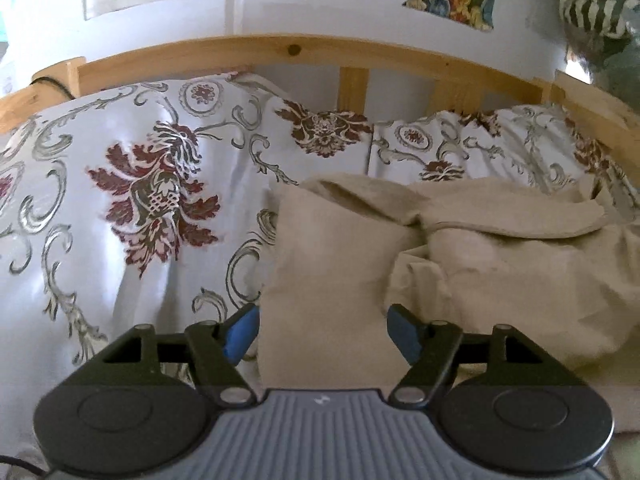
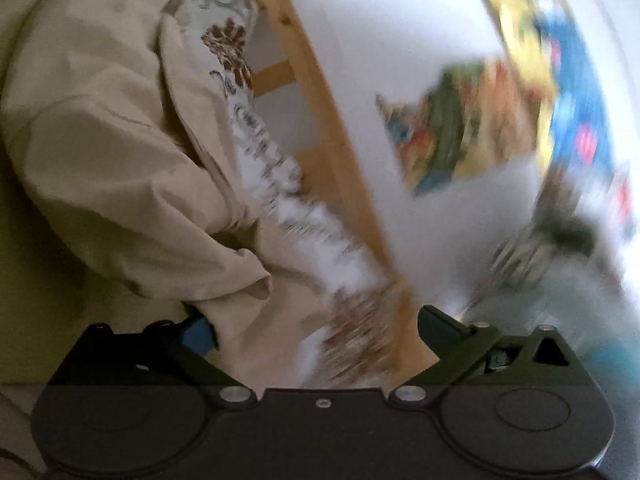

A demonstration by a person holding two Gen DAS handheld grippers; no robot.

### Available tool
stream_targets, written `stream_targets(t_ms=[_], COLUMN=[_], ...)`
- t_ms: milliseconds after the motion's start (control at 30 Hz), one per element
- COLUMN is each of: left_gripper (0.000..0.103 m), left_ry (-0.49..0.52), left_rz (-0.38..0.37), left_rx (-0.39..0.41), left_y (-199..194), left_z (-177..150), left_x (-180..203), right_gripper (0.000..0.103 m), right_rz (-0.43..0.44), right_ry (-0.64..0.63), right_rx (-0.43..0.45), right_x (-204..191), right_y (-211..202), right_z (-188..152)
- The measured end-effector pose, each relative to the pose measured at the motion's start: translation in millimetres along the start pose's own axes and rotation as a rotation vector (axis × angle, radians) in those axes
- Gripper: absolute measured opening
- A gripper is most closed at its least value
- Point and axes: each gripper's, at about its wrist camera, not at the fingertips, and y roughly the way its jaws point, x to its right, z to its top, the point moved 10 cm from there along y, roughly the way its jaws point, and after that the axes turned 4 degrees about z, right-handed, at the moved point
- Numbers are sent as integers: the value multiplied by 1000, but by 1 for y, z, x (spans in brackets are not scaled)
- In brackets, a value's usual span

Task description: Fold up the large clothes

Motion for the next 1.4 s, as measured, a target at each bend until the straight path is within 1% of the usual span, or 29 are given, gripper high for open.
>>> stream_targets(t_ms=[33,67,100,133,167,233,300,367,400,467,500,533,567,600,667,733,767,800,833,900,933,1000,1067,1133,1233,1300,1333,1367,1400], left_gripper=[76,76,78,81,83,85,85,85,86,86,86,86,86,86,86,82,80,75,72,65,59,52,52,55,59,61,64,67,74], left_ry=[-16,-37,-61,-91,-110,-120,-90,-96,-112,-168,-195,-220,-227,-222,-208,-214,-221,-226,-218,-199,-196,-179,-176,-169,-116,-105,-108,-116,-132], left_rz=[2,3,3,-4,-16,-37,-37,-24,-29,-43,-49,-58,-65,-65,-42,-46,-54,-61,-66,-46,-44,-47,-44,-51,-45,-38,-34,-25,-10], left_rx=[0,0,-1,-3,-6,-12,-19,-19,-19,-13,-19,-34,-44,-43,-27,-40,-43,-37,-27,-13,-15,-13,-9,6,22,18,14,7,-3], left_y=[-6,-11,-16,-22,-26,-33,-35,-36,-35,-29,-25,-18,-12,-6,5,19,25,31,37,50,57,69,77,80,81,80,79,78,77], left_z=[-2,-3,-5,-7,-10,-16,-20,-22,-22,-18,-15,-12,-10,-8,-6,-7,-8,-8,-7,-7,-7,-8,-9,-10,-11,-11,-10,-8,-7], left_x=[3,5,7,9,11,15,18,18,18,21,23,27,31,34,37,44,46,49,52,53,54,57,58,61,67,68,68,66,63], right_gripper=[101,101,101,99,94,101,102,102,99,96,93,91,82,72,62,59,52,40,34,16,15,12,12,12,12,13,15,19,27], right_rz=[14,84,207,343,402,463,539,530,500,444,419,406,416,450,524,542,527,515,509,486,476,448,420,375,320,291,277,267,261], right_ry=[20,47,64,76,112,221,304,396,465,670,808,993,1185,1380,1633,1732,1751,1783,1821,1806,1750,1604,1522,1436,1308,1233,1217,1218,1228], right_rx=[20,14,-29,-114,-162,-223,-292,-321,-326,-310,-293,-288,-290,-297,-343,-408,-421,-425,-404,-334,-303,-214,-120,-83,-141,-219,-248,-264,-273], right_x=[2,-1,-9,-20,-23,-19,-20,-13,-5,15,26,35,40,39,28,11,4,-4,-9,-15,-14,-7,3,10,1,-12,-16,-19,-19], right_y=[0,2,7,13,15,13,5,-7,-13,-19,-19,-14,-6,4,26,50,55,62,71,75,76,81,86,92,108,113,114,112,109], right_z=[8,13,13,7,2,-9,-21,-31,-36,-38,-41,-45,-49,-54,-61,-67,-68,-70,-70,-65,-61,-46,-33,-22,-20,-28,-34,-40,-44])
